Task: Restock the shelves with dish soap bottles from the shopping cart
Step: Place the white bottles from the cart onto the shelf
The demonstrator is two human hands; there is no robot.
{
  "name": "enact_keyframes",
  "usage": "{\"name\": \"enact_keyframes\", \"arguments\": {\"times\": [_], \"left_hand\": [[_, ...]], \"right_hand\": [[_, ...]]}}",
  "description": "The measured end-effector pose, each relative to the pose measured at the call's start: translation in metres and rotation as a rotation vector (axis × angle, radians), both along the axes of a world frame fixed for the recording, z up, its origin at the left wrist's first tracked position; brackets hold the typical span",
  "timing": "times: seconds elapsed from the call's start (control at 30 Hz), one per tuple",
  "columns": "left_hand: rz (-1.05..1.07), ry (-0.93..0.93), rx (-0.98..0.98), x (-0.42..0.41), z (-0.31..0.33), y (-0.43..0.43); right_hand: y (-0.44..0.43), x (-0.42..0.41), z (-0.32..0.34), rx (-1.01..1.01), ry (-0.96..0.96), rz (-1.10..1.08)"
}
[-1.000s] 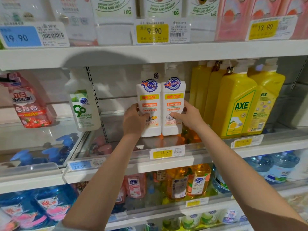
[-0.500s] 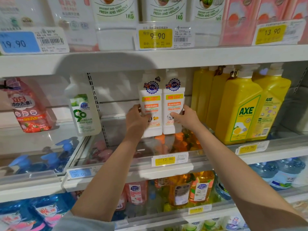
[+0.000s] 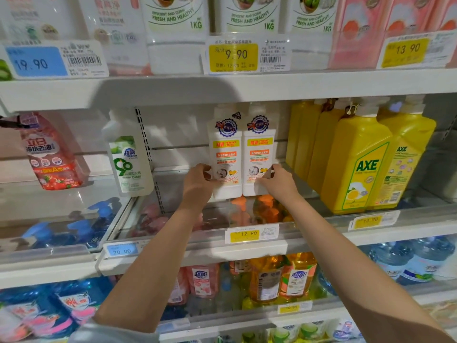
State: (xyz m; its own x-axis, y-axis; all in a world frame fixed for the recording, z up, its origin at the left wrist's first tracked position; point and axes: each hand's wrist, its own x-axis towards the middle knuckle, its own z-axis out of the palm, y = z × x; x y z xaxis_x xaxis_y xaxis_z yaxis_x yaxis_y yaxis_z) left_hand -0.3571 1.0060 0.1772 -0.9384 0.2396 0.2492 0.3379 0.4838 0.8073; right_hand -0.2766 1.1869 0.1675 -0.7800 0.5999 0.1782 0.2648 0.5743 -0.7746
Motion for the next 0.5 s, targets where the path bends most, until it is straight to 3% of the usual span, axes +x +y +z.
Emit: {"name": "enact_keyframes", "arguments": {"times": [0.23, 0.5], "left_hand": [[0.048, 0.092, -0.063, 0.022, -0.009, -0.050], [0.313, 0.177, 0.151, 0.091, -0.013, -0.180]], "right_hand": [[-0.034, 0.016, -0.004, 0.061, 0.062, -0.080], [-0.190, 0.038, 0.001, -0.054, 0.381, 0.411]]}}
